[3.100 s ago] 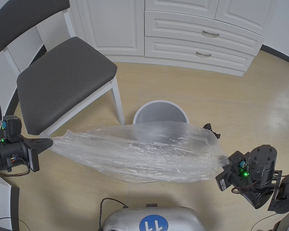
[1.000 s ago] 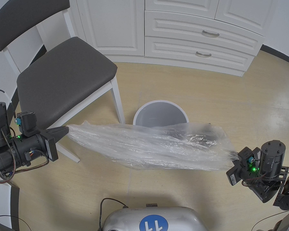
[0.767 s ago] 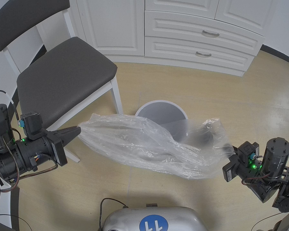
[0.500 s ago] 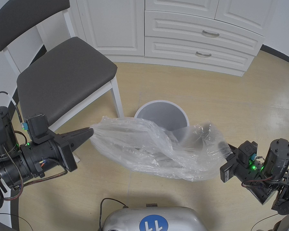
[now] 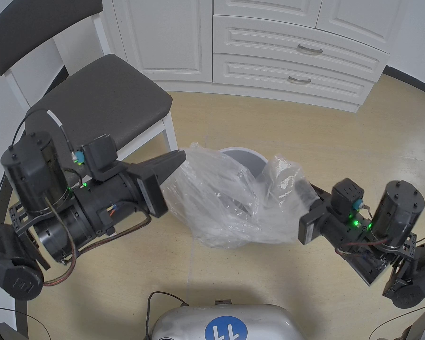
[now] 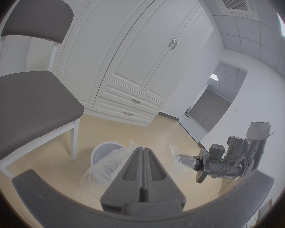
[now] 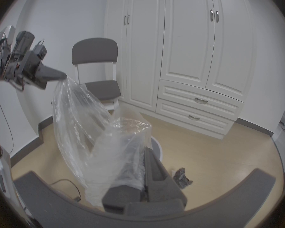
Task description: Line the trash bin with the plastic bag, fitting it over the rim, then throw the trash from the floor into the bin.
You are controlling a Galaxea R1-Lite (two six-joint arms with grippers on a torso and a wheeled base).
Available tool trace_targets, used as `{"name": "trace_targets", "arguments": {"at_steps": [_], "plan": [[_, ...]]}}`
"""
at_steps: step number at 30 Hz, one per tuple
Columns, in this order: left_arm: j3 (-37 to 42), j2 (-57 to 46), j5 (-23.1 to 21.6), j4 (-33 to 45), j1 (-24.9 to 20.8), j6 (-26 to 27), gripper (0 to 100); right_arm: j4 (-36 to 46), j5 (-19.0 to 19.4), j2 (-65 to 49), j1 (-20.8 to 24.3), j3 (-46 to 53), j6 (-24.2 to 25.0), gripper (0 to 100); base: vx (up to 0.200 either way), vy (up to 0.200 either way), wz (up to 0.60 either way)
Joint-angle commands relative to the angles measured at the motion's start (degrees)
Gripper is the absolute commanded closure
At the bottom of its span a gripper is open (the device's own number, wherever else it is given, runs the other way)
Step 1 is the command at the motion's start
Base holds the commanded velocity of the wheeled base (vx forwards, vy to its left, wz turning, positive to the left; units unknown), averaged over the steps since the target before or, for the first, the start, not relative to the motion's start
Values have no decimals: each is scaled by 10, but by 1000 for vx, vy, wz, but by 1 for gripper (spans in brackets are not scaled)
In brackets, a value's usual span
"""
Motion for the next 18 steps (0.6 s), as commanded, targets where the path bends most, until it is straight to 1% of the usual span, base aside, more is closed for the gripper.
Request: {"name": "trace_targets", "arguments": {"at_steps": [1, 4, 5, 6, 7, 11, 12, 13, 16, 18], "plan": [[-43, 57, -4, -9, 36, -2, 100, -1, 15, 65, -25, -67, 8, 100, 0, 0, 0], [-57, 76, -10, -16, 55, -2, 100, -4, 17, 78, -42, -80, 41, 100, 0, 0, 0], [-61, 88, -14, -26, 64, -4, 100, -1, 18, 84, -50, -90, 61, 100, 0, 0, 0], [-62, 93, -15, -31, 68, -5, 100, -1, 18, 87, -53, -94, 66, 100, 0, 0, 0], [-65, 117, -21, -56, 74, -11, 100, -1, 20, 98, -58, -109, 76, 100, 0, 0, 0], [-79, 187, -22, -143, 77, -24, 100, -7, 20, 114, -74, -135, 88, 100, 0, 0, 0], [-79, 187, -22, -143, 77, -24, 100, -7, 20, 114, -74, -135, 88, 100, 0, 0, 0], [-87, 226, -22, -196, 89, -25, 100, -6, 20, 115, -82, -148, 96, 100, 0, 0, 0], [-114, 289, -22, -259, 97, -31, 100, -7, 21, 120, -91, -163, 111, 100, 0, 0, 0], [-121, 300, -22, -272, 97, -36, 100, -7, 21, 122, -91, -167, 113, 100, 0, 0, 0]]}}
